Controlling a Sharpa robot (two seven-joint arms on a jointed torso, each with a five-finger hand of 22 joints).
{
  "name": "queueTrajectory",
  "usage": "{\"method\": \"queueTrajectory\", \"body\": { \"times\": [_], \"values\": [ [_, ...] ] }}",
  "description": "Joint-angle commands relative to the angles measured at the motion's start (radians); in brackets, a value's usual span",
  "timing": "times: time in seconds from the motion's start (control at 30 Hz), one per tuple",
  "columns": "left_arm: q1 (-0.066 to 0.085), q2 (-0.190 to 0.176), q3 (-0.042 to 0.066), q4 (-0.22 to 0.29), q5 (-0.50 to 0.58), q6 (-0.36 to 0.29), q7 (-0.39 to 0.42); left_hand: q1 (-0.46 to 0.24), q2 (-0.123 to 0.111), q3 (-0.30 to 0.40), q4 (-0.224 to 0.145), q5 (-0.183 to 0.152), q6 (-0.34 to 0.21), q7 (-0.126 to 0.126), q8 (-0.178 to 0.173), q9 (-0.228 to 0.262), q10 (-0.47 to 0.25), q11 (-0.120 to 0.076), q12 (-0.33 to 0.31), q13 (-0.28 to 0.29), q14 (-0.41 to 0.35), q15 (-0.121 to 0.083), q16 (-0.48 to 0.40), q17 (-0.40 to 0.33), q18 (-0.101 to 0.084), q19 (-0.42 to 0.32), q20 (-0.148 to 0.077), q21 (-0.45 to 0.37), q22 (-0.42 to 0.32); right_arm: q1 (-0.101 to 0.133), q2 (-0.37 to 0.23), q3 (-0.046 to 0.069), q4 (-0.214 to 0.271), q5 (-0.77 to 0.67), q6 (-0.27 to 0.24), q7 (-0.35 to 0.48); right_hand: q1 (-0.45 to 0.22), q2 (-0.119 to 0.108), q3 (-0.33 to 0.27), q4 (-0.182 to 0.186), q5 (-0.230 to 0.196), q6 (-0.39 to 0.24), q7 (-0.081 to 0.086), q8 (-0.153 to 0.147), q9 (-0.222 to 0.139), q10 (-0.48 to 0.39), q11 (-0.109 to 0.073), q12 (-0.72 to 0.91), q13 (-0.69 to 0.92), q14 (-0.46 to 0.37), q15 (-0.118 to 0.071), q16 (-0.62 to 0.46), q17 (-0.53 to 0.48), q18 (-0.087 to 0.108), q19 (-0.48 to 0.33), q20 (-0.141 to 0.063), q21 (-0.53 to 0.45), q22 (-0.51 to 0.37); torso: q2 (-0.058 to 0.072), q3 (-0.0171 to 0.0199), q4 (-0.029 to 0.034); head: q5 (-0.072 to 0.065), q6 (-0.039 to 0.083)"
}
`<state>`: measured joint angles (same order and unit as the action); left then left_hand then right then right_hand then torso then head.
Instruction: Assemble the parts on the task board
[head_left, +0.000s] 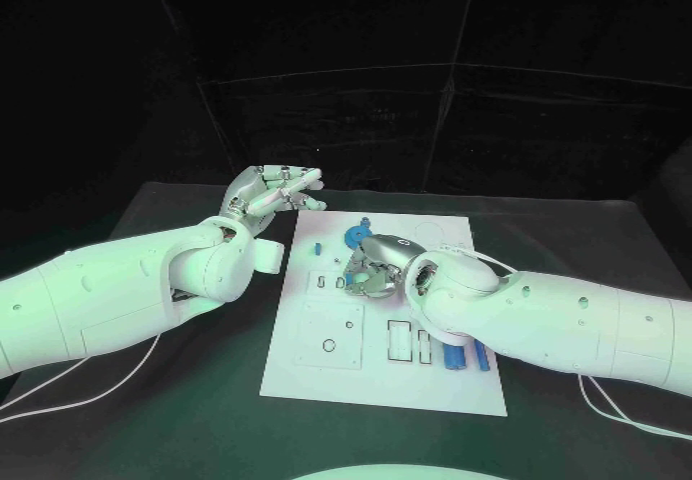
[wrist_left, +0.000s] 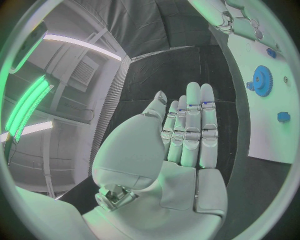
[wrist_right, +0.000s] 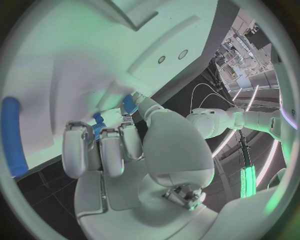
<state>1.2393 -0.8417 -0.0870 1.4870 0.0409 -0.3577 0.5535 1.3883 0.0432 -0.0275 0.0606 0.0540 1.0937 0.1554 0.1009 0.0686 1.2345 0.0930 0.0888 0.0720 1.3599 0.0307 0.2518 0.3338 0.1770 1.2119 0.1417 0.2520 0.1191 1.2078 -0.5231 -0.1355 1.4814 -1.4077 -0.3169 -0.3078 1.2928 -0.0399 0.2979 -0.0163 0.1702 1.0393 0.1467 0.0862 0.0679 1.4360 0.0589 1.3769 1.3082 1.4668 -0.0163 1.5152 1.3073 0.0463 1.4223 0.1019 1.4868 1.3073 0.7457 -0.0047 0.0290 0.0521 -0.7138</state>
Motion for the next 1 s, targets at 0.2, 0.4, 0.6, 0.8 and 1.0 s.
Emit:
{"method": "queueTrajectory", "body": {
  "times": [0.2, 0.4, 0.6, 0.8, 1.0],
  "values": [
    [0.002, -0.001, 0.001, 0.001, -0.005, 0.014, 0.006, -0.008, 0.001, -0.007, -0.001, -0.001, 0.001, 0.007, -0.006, -0.001, 0.005, 0.004, -0.006, -0.001, -0.001, 0.003, -0.003, 0.001, 0.003, 0.005, 0.001, -0.002, 0.000, -0.005, -0.002, -0.005, -0.003, -0.017, 0.033, -0.037, -0.014, -0.028, -0.014, -0.005, 0.013, -0.022, 0.006, -0.011, -0.002, -0.008, 0.007, -0.007, 0.064, 0.073, 0.010, -0.006, 0.117, 0.002, -0.008, 0.002, -0.005, 0.049, 0.000, -0.0001, -0.0005, 0.000, -0.001],
    [0.002, -0.001, 0.001, 0.001, -0.005, 0.017, 0.006, -0.008, 0.001, -0.007, -0.001, -0.001, 0.001, 0.007, -0.006, -0.001, 0.005, 0.004, -0.006, -0.001, -0.001, 0.003, -0.003, 0.001, 0.003, 0.005, 0.001, -0.002, 0.000, -0.005, -0.001, -0.005, -0.003, -0.019, 0.029, -0.041, -0.019, -0.036, -0.021, -0.004, 0.016, -0.028, 0.008, -0.014, -0.002, -0.010, 0.009, -0.009, 0.062, 0.073, 0.011, -0.006, 0.116, 0.002, -0.009, 0.004, -0.006, 0.048, 0.000, 0.0001, -0.0003, 0.000, 0.001],
    [0.002, -0.001, 0.001, 0.001, -0.005, 0.019, 0.006, -0.008, 0.000, -0.007, -0.001, -0.001, 0.000, 0.008, -0.007, -0.001, 0.004, 0.005, -0.008, -0.001, -0.001, 0.003, -0.004, 0.003, 0.003, 0.004, 0.001, -0.002, 0.000, -0.005, -0.001, -0.005, -0.002, -0.019, 0.021, -0.044, -0.027, -0.041, -0.030, 0.001, 0.009, -0.035, 0.010, -0.016, -0.001, -0.011, 0.010, -0.010, 0.062, 0.073, 0.013, -0.007, 0.115, 0.003, -0.011, 0.006, -0.007, 0.046, 0.001, 0.0004, -0.0002, 0.000, 0.002],
    [0.002, -0.001, 0.001, 0.001, -0.005, 0.022, 0.006, -0.008, 0.000, -0.007, -0.001, -0.001, 0.000, 0.008, -0.007, -0.001, 0.004, 0.005, -0.008, -0.001, -0.001, 0.003, -0.004, 0.003, 0.003, 0.004, 0.001, -0.002, 0.000, -0.005, -0.001, -0.005, -0.001, -0.019, 0.007, -0.047, -0.034, -0.047, -0.043, 0.007, 0.002, -0.050, 0.012, -0.020, -0.002, -0.015, 0.013, -0.015, 0.057, 0.072, 0.015, -0.008, 0.113, 0.004, -0.013, 0.008, -0.009, 0.043, 0.000, 0.0003, -0.0005, 0.001, 0.003],
    [0.002, -0.001, 0.001, 0.000, -0.005, 0.024, 0.005, -0.008, 0.000, -0.008, -0.001, -0.001, -0.001, 0.008, -0.009, -0.001, 0.003, 0.005, -0.010, -0.001, -0.001, 0.004, -0.005, 0.005, 0.003, 0.005, 0.001, -0.003, 0.000, -0.005, 0.000, -0.005, 0.000, -0.019, -0.013, -0.045, -0.048, -0.058, -0.078, 0.020, -0.005, -0.081, 0.016, -0.022, -0.002, -0.021, 0.018, -0.020, 0.052, 0.072, 0.020, -0.008, 0.114, 0.004, -0.014, 0.012, -0.011, 0.042, 0.000, 0.0001, -0.0004, 0.000, 0.003]
  ]
}}
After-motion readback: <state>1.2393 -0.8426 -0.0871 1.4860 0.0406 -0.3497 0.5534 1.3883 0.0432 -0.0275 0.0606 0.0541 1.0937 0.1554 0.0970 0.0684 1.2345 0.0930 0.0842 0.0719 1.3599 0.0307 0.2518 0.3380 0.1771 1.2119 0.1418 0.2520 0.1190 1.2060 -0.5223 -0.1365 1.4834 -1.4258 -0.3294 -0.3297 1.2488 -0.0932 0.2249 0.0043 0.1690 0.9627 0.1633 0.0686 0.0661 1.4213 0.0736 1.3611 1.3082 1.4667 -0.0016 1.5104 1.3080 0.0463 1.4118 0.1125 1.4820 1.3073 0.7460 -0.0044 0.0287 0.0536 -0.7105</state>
